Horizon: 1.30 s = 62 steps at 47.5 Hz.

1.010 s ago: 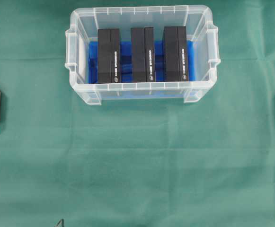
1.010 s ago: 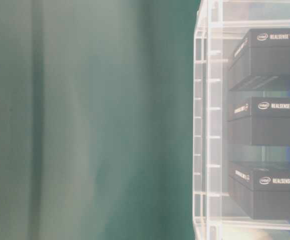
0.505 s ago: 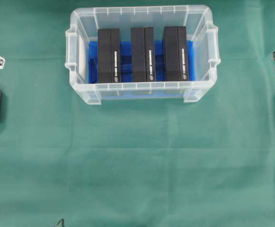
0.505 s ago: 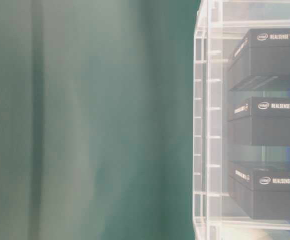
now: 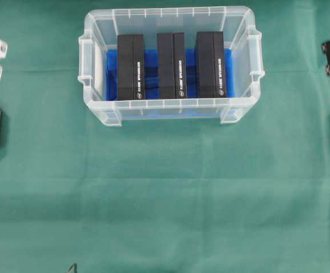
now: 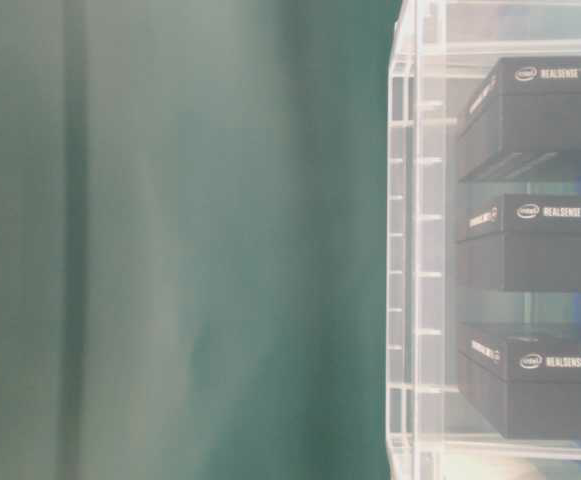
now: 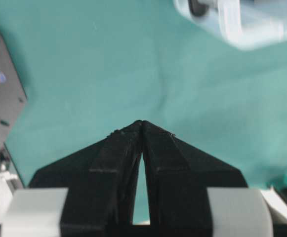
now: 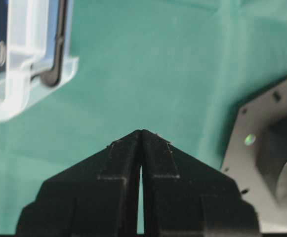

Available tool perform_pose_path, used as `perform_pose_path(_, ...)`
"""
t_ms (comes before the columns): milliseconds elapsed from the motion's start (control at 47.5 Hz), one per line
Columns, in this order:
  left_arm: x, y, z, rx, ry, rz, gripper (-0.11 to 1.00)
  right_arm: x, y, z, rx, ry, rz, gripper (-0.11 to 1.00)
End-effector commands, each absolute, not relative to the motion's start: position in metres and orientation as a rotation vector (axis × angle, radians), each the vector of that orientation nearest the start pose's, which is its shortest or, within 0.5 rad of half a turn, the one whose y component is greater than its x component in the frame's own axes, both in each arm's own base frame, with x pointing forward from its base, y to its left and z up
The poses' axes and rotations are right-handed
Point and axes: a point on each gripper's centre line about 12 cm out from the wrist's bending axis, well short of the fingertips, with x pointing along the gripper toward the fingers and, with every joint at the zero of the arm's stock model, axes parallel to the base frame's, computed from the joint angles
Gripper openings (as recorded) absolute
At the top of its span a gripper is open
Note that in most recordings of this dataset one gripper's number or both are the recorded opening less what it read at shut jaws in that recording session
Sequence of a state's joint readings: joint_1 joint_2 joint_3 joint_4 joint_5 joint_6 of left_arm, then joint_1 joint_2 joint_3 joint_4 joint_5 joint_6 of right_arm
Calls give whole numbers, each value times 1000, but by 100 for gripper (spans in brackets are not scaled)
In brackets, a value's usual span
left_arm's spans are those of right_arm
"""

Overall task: Take the box out of the case with both arms.
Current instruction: 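Swing both grippers over the bin's near edge and open them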

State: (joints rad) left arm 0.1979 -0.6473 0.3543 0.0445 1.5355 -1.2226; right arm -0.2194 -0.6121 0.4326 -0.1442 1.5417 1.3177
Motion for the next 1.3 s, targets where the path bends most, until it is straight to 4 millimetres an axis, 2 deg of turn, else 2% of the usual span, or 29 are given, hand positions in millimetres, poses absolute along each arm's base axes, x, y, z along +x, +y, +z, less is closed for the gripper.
perform_pose_path(0,186,58,385,-1141,918,965,0,185,-80,354,1134,924,-1182,1)
perform_pose_path(231,186,79,385,-1092,938,972,0,184,-111,351,1114,957,-1221,1)
perform_pose_path(379,188,87,385,-1075,945,978,0,186,-122,349,1094,975,-1226,1)
perform_pose_path(947,194,89,383,-1085,965,966,2,184,-123,350,1097,949,-1209,1)
perform_pose_path(989,194,90,383,-1086,965,968,8,184,-123,351,1097,947,-1209,1)
perform_pose_path(1073,194,90,382,-1096,964,976,31,183,-122,351,1097,944,-1208,1)
perform_pose_path(1115,194,90,380,-1101,969,983,44,184,-123,351,1098,935,-1205,6)
perform_pose_path(1178,194,90,379,-1108,969,992,63,185,-124,351,1097,925,-1207,18)
perform_pose_path(1283,195,90,376,-1120,971,1002,86,185,-126,350,1089,917,-1216,49)
